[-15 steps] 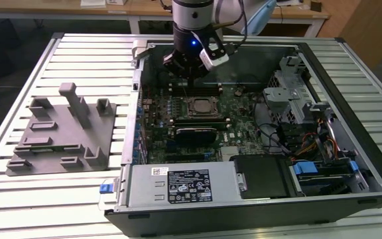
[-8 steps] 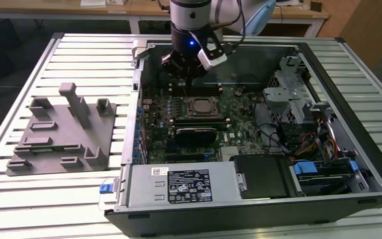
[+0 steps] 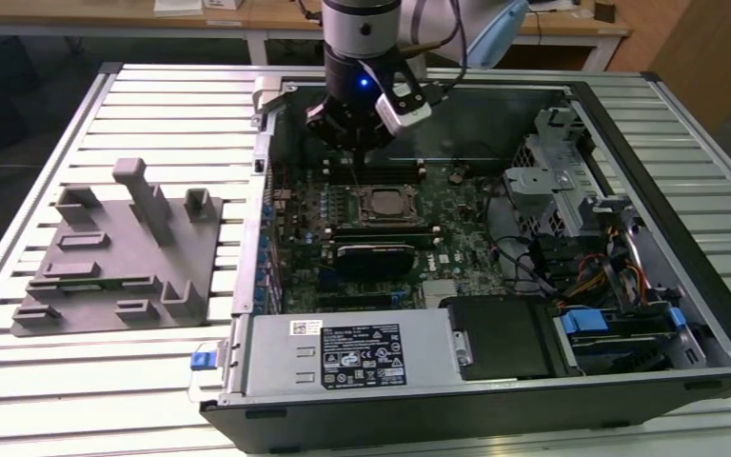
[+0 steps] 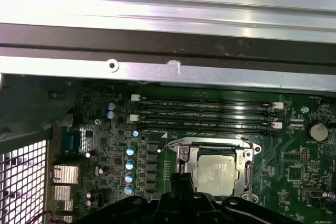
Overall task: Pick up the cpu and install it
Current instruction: 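Install the first cpu locking lever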
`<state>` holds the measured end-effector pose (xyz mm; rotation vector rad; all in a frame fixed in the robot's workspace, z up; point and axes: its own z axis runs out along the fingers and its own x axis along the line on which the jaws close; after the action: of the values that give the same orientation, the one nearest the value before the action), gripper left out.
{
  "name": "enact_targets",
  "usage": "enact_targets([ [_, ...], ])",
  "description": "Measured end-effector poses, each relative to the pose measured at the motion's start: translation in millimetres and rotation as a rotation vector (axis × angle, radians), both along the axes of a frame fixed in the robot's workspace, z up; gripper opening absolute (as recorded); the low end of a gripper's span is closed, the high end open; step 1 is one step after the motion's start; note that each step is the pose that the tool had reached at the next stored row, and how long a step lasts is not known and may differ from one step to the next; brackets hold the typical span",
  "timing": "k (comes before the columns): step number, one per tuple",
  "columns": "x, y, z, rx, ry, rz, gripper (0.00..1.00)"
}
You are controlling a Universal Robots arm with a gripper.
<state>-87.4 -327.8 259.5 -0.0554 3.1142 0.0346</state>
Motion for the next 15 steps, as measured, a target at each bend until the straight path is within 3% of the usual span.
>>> enact_targets([
  [15, -2.9, 0.1, -1.0, 0.0001, -0.0001, 0.009, 0.11],
])
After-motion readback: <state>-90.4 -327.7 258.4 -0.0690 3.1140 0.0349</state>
